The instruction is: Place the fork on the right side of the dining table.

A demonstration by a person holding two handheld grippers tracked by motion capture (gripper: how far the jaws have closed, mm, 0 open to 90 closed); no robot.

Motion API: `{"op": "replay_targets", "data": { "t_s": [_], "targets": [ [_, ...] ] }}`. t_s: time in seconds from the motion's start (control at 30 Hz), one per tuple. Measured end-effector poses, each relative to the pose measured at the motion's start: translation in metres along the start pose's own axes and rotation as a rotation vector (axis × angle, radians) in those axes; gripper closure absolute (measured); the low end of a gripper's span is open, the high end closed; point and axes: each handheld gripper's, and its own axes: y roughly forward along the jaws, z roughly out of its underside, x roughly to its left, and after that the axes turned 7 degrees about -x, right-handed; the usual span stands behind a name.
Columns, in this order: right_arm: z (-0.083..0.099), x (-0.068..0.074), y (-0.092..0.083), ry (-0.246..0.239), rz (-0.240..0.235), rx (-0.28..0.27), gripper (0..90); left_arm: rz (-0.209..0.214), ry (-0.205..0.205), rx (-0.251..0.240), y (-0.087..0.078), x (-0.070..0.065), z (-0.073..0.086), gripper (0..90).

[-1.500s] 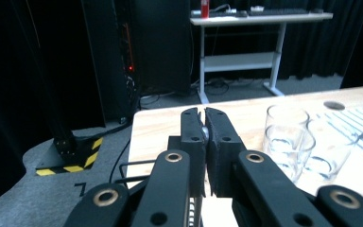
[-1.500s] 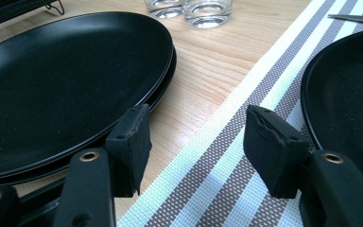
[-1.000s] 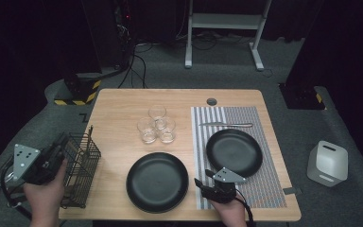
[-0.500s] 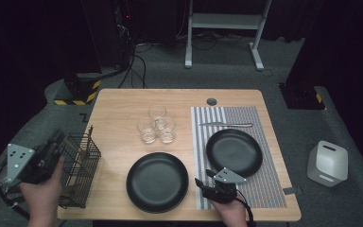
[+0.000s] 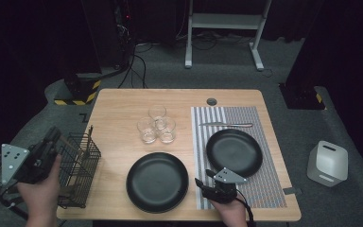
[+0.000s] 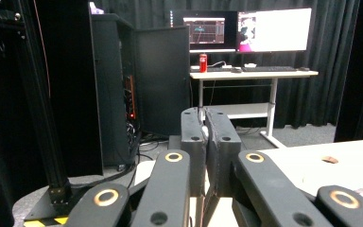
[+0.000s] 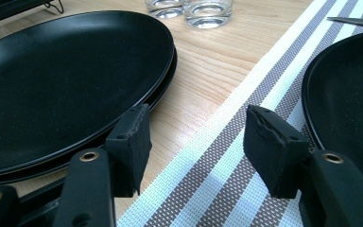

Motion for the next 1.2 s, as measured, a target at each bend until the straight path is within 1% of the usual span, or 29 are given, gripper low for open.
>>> {"op": "replay_targets", "data": {
  "t_s": [0.37, 0.73, 1.2],
  "targets": [
    [0.000, 0.001, 0.000, -0.004, -0.004, -0.002, 42.2, 0.003, -0.009, -0.034, 0.001, -0.002, -0.006, 86.7],
    [0.000, 0.001, 0.000, -0.003, -0.006, -0.002, 42.4, 0.015, -0.018, -0.068, 0.002, -0.006, -0.014, 86.7],
    [0.000, 0.001, 0.000, -0.008, -0.010, -0.002, 42.8, 0.034, -0.009, -0.083, 0.007, -0.014, -0.023, 86.7]
  ]
}}
